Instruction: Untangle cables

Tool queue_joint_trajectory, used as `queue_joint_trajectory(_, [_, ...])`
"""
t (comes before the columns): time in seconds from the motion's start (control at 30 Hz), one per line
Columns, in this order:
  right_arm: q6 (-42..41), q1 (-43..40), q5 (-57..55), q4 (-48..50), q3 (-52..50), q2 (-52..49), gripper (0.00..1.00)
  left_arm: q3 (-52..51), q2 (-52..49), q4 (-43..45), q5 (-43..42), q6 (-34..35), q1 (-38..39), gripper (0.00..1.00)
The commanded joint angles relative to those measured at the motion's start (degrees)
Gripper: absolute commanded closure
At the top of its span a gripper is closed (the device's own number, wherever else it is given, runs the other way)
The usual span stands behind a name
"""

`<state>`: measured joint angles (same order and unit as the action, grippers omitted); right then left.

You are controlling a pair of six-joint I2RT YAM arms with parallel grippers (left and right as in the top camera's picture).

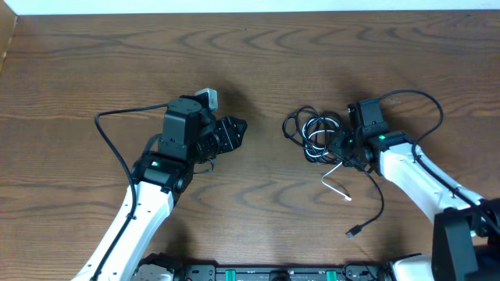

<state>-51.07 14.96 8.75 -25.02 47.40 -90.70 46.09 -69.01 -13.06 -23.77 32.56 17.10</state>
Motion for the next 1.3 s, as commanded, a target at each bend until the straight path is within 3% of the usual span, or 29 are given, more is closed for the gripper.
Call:
queue_joint_trajectory(0.0, [-2.2, 0.2, 1.2, 0.0, -0.1, -2.7, 0.78, 0.3, -0.2, 0.0, 0.5, -0.8, 0.1, 0.55])
queue_joint_trajectory(0.33, [-2.3, 0.2, 3.7, 2.8, -0.1, -7.0, 0.79, 0.3, -0.2, 0.0, 0.5, -0.8, 0.1, 0.55])
queue_joint_trajectory(0.5, [-2.3, 0.2, 6.5, 3.7, 0.0, -7.0, 0.99, 0.3, -0.2, 0.0, 0.5, -0.8, 0.1, 0.55])
queue_joint_trajectory(0.63, [-2.0, 0.2, 6.6, 3.4, 0.0, -7.0, 0.99, 0.3, -0.2, 0.0, 1.0, -0.8, 0.1, 0.55])
queue_joint_trajectory(0.87, [7.1, -0.2, 9.3, 3.5, 0.6, -6.1, 0.99, 0.3, -0.2, 0.0, 2.6, -0.8, 0.1, 0.55])
queue_joint_trajectory(1.27, [18.5, -1.4, 11.5, 2.0, 1.1, 15.3, 0.99, 0.3, -0.2, 0.0, 2.6, -0.8, 0.1, 0.55])
